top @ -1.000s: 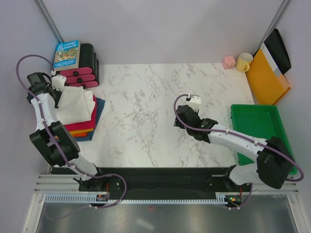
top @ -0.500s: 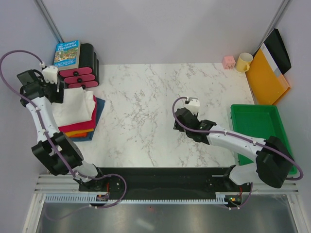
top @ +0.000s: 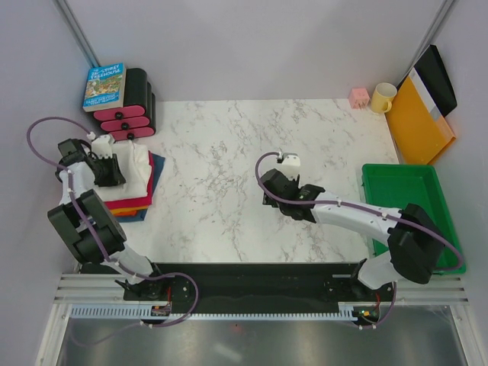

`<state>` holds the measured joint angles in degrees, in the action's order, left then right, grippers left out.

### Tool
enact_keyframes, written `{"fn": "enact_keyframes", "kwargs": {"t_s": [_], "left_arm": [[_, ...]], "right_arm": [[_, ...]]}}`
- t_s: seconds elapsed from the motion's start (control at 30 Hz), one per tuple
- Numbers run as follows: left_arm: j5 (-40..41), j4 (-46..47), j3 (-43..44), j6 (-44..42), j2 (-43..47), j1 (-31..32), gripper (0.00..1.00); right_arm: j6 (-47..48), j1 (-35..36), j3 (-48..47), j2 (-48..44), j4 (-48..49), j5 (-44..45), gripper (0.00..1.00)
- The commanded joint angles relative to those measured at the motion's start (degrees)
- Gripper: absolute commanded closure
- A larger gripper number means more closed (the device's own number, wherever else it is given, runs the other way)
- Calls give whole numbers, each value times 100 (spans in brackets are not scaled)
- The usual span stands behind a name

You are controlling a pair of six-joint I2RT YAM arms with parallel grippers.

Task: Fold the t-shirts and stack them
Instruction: Put the neatly folded tshirt into the corner of the board with the left arm

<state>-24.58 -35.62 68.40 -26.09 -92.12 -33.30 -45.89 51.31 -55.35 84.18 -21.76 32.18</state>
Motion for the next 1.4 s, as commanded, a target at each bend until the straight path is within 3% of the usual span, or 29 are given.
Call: {"fn": "enact_keyframes", "kwargs": {"t_s": [0.0,0.1,0.23,0.33,0.47,0.73,0.93,1.0,1.13,1.2,1.37], "left_arm": [[-144,37,-169,-28,-192,-27,72],[-345,203,-161,-46,200,-115,70],[-775,380,269,208,668,-124,46],[-742,389,928,586,451,-133,42],[-110,371,1771,991,-297,-124,43],[910,345,1975,983,-1536,-124,47],[648,493,1712,930,-1757,-133,49],[464,686,1589,974,-1548,-124,48],[-432,1232,1106,1272,-267,-124,42],[-600,1206,1123,1413,96,-107,41],[-1110,662,1070,1466,1289,60,25]], "right_arm": [[-104,81,-406,229,-162,183,41],[-70,125,-643,414,-241,209,41],[-17,186,-986,617,-302,227,41],[-17,265,-1153,766,-329,227,41],[-52,379,-1294,924,-399,253,41],[-183,433,-1162,723,-575,411,40],[-227,433,-1013,556,-672,526,40],[-236,433,-1021,564,-698,500,40],[-271,450,-1021,538,-707,491,40],[-280,459,-1013,529,-716,508,40],[-298,485,-925,424,-663,569,40]]}}
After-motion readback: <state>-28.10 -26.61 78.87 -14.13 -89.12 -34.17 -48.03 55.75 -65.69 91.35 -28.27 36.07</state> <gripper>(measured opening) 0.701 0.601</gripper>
